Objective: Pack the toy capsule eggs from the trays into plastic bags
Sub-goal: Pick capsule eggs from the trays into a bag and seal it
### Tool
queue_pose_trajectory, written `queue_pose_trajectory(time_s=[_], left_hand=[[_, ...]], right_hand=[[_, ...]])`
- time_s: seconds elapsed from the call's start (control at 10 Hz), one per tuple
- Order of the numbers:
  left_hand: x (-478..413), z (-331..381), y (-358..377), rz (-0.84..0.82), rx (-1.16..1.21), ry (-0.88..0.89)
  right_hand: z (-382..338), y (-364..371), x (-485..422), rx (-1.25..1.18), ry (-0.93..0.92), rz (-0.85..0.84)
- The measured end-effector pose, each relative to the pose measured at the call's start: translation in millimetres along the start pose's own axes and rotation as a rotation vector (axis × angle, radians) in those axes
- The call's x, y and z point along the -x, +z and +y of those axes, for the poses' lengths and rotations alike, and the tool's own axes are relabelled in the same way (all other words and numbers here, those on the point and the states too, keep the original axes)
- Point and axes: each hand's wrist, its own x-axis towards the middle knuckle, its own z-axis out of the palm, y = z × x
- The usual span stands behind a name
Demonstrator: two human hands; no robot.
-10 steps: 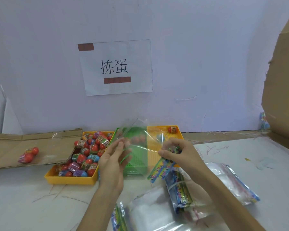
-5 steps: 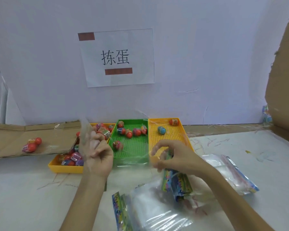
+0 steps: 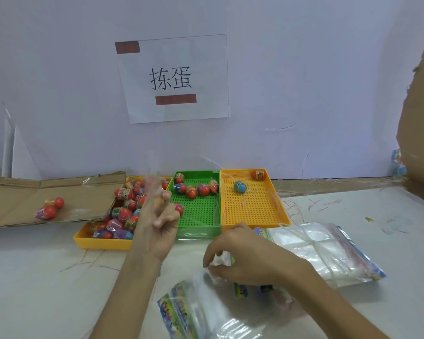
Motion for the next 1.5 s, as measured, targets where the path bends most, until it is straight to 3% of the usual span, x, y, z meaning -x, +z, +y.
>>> queue_pose_trajectory(time_s=[0.1,0.2,0.3,0.4,0.5,0.6,1.2,1.3,1.4,1.5], left_hand=[[4,9,12,-0.095,-0.113,0.013],[8,10,18,-0.211,-0.167,0.047],[15,3,22,-0.241,-0.249,0.123],[17,-4,24,-0.273,-0.360,0.141],[20,-7,27,-0.344,-0.445,0.186],[25,-8,28,-0.401,-0.490,0.210],[23,-13,30,-0.349,-0.513,0.217],[24,-13,30,-0.363,-0.503,0.128],[26,-12,34,-0.342,-0.482,0.145],[30,-17,36,-0.158,-0.674,0.459]], right_hand=[[0,-1,2,-0.093,0.034,-0.007],[3,-11,1,-0.235,0.086,0.173],[10,-21,-1,-0.556,0.176,0.468],[20,-33,-3,-0.996,0.305,0.427],[24,-33,-1,-1.008,0.302,0.343],[22,-28,0,-0.815,0.254,0.417],[23,-27,-1,-0.896,0.245,0.454],[24,-26,-1,-0.916,0.282,0.488],[27,-27,-1,-0.947,0.364,0.639],[31,-29,1,-0.965,0.431,0.789]])
